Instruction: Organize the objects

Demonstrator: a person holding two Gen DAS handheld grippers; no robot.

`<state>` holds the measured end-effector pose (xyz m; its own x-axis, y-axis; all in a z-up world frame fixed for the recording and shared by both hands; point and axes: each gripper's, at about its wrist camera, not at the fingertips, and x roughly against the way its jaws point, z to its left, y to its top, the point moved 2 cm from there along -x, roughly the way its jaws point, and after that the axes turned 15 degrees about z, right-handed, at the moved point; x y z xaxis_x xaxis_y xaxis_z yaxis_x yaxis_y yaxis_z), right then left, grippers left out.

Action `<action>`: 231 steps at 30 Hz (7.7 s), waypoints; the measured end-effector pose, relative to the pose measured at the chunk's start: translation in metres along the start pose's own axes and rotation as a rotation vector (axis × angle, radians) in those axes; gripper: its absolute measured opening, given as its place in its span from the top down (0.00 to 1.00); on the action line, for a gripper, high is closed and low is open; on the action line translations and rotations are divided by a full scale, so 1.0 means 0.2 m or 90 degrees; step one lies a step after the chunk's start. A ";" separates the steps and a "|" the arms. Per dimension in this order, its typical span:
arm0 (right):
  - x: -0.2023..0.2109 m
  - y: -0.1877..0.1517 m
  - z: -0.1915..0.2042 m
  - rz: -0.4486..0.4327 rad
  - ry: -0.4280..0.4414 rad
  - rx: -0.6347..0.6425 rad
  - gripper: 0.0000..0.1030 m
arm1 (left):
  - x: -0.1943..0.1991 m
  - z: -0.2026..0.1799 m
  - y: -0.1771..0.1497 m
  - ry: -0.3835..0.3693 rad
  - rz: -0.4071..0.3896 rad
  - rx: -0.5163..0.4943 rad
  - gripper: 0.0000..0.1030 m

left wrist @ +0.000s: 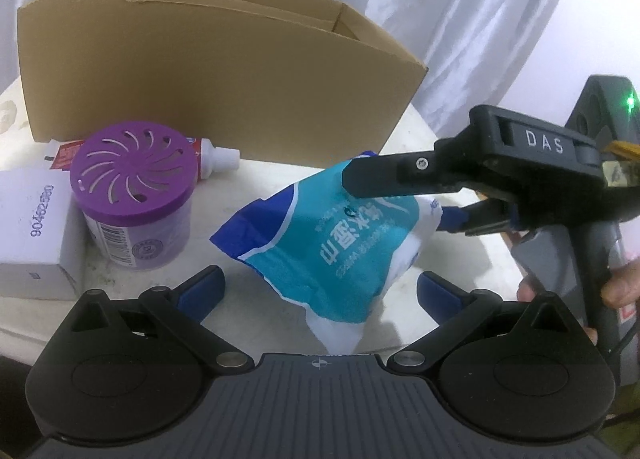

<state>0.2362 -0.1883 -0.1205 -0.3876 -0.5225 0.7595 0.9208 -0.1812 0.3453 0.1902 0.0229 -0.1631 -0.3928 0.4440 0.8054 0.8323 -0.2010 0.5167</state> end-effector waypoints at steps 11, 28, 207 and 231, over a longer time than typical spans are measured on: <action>0.01 0.02 0.02 0.019 -0.023 0.011 0.00 | 0.01 -0.06 0.00 0.078 0.025 -0.025 0.04; 0.09 -0.05 0.05 -0.004 -0.023 0.033 0.18 | 0.00 -0.24 0.00 0.132 0.039 -0.108 0.43; -0.39 1.15 0.46 0.045 0.086 0.006 0.20 | -0.03 0.31 1.24 0.273 0.057 -0.131 0.26; -0.47 1.13 0.29 0.068 0.009 -0.045 0.13 | 0.05 0.24 1.28 0.302 0.065 -0.173 0.09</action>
<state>0.4780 -0.1310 -0.0825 -0.2864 -0.5538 0.7818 0.9579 -0.1822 0.2219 0.4181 0.0171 -0.0359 -0.5012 -0.0190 0.8651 0.7688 -0.4687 0.4351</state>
